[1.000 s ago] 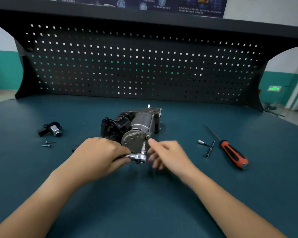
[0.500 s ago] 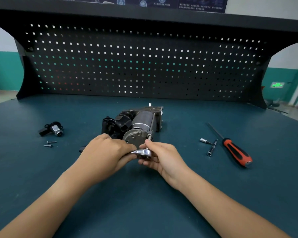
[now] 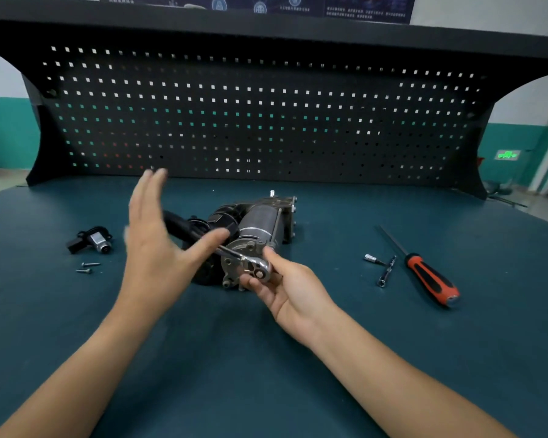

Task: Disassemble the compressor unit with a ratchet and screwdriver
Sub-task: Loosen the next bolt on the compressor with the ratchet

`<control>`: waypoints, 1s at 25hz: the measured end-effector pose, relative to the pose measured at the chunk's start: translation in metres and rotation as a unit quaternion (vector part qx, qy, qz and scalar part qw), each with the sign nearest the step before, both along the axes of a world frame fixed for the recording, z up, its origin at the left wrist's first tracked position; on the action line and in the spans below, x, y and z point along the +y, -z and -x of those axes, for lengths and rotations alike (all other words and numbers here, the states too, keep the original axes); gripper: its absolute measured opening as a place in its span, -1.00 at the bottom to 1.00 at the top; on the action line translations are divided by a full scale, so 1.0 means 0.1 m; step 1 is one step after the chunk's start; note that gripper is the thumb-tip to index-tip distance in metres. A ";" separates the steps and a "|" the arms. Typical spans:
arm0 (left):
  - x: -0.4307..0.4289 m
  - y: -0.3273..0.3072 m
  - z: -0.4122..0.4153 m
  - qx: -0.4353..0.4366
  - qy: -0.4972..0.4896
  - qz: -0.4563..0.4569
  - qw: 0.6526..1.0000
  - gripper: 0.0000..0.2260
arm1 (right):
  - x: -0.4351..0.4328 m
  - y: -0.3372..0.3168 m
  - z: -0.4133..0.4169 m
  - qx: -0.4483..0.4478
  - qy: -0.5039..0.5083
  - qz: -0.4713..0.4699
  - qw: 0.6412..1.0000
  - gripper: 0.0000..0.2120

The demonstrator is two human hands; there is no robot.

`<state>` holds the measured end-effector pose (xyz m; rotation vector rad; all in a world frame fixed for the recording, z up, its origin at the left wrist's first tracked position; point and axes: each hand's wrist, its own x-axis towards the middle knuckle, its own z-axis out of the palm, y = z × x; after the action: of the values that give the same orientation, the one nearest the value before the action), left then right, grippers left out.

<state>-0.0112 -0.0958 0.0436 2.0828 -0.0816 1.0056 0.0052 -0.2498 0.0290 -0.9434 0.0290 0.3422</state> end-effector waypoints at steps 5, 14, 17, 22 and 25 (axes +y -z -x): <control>-0.08 -0.11 -0.14 0.050 0.227 0.602 0.764 -0.86 | 0.01 0.04 0.01 -0.013 0.001 0.010 1.000 -0.78; -0.50 -0.27 -0.16 -0.029 0.240 0.655 0.715 -0.61 | -0.27 -0.01 -0.10 -0.046 -0.026 0.139 0.989 -0.77; -0.75 -0.35 -0.09 -0.068 0.286 0.463 0.836 -0.63 | -0.23 0.03 -0.06 -0.031 -0.066 0.118 0.990 -0.76; -0.99 -0.41 -0.03 -0.036 0.303 0.174 0.936 -0.63 | -0.23 0.12 -0.15 -0.108 0.066 0.296 0.947 -0.84; -0.91 -0.43 -0.08 -0.063 0.284 0.313 0.904 -0.61 | -0.27 0.26 -0.20 -0.242 0.080 0.433 0.865 -0.52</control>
<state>-0.0030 -0.1865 0.0868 1.2866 -0.3604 0.6777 0.0251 -0.2773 0.0032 -1.8927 -0.2163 -0.1022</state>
